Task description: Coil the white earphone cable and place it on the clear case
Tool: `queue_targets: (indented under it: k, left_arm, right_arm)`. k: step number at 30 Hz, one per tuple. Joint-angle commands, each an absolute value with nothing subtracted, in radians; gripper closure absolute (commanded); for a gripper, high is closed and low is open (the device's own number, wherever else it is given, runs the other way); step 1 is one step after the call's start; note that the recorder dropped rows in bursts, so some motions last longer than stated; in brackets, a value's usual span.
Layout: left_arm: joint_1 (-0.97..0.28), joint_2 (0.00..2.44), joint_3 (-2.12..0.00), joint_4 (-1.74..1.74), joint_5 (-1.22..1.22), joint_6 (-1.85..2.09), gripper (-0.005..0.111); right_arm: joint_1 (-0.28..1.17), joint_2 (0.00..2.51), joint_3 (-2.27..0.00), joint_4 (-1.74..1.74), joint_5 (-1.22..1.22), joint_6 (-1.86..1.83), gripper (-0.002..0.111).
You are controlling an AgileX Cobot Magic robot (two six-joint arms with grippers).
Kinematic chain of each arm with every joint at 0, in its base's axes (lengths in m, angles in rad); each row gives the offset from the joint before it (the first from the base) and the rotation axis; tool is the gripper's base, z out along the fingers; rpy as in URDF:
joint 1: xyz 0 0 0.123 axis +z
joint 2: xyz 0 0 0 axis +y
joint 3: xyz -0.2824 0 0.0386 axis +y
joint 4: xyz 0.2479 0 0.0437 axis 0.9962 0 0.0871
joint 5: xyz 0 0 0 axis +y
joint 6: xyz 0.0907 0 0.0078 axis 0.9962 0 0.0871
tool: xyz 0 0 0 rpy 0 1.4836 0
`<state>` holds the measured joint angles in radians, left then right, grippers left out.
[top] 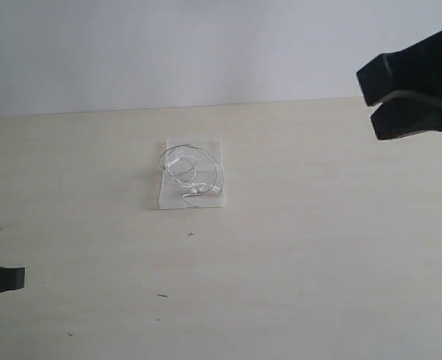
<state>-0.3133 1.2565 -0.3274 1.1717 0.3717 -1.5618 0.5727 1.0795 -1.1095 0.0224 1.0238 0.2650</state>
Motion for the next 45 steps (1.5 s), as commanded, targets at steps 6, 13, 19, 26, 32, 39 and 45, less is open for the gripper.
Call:
queue_targets:
  k: [6, 13, 19, 26, 32, 39, 45]
  left_arm:
    - [-0.31, 1.252, -0.324, 1.176, 0.366, -1.566, 0.107]
    - [-0.31, 1.252, -0.324, 1.176, 0.366, -1.565, 0.107]
    - [-0.31, 1.252, -0.324, 1.176, 0.366, -1.565, 0.107]
    - [-0.31, 1.252, -0.324, 1.176, 0.366, -1.565, 0.107]
    - [-0.31, 1.252, -0.324, 1.176, 0.366, -1.565, 0.107]
    - [-0.31, 1.252, -0.324, 1.176, 0.366, -1.565, 0.107]
    - [-0.31, 1.252, -0.324, 1.176, 0.366, -1.565, 0.107]
  right_arm:
    - [0.475, 0.723, -0.757, -0.073, 0.251, 0.062, 0.108]
    - [0.171, 0.39, -0.223, -0.053, -0.086, 0.053, 0.108]
    - [0.037, 0.181, -0.054, -0.053, -0.065, 0.056, 0.108]
    - [0.023, 0.022, 0.0, -0.024, 0.065, 0.052, 0.108]
    - [0.023, 0.013, 0.0, -0.015, 0.225, 0.052, 0.108]
    - [0.023, 0.0, 0.0, 0.028, 0.274, 0.044, 0.108]
    - [0.023, 0.0, 0.0, 0.029, 0.274, -0.006, 0.108]
